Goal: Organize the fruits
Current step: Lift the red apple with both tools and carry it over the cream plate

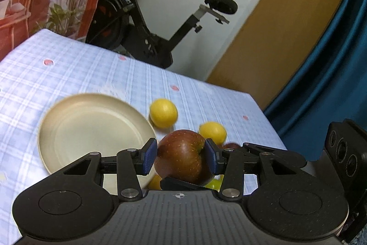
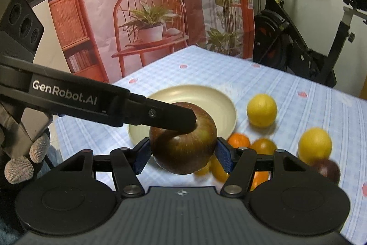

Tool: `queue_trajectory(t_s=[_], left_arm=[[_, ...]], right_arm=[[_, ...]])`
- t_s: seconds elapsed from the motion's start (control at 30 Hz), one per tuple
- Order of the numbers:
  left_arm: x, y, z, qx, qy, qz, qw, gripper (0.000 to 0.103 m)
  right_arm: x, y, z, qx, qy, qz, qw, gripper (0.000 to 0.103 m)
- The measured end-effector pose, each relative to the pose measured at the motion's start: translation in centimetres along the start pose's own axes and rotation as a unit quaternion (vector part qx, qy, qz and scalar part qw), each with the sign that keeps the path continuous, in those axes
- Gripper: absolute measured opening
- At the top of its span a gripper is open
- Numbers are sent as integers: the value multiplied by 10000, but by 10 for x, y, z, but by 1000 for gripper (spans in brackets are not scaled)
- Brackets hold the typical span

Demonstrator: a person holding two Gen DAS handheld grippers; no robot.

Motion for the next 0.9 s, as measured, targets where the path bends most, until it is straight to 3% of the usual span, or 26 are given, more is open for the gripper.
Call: queue_trajectory(t_s=[0.37, 0.53, 0.9], left_arm=[[35, -29, 34, -12, 130, 125, 9998, 53], [68, -46, 42, 113, 509, 171, 9985, 53], [126, -60, 34, 300, 669, 689, 9949, 53]], right_arm=[[-2, -50, 29, -4, 35, 186, 9998, 63], [-5, -83, 37, 85, 114, 233, 9996, 63], [5, -154, 20, 457, 271, 329, 9980, 63]])
Point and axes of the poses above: each gripper's, at about its wrist camera, not at the fingertips, and y roughly against the way its jaws point, x to its left, z to its top, the point moved 8 cm from there along -y, roughly the way its jaws point, and after that the axes turned 12 degrees about -x, right-handed, at the moved point
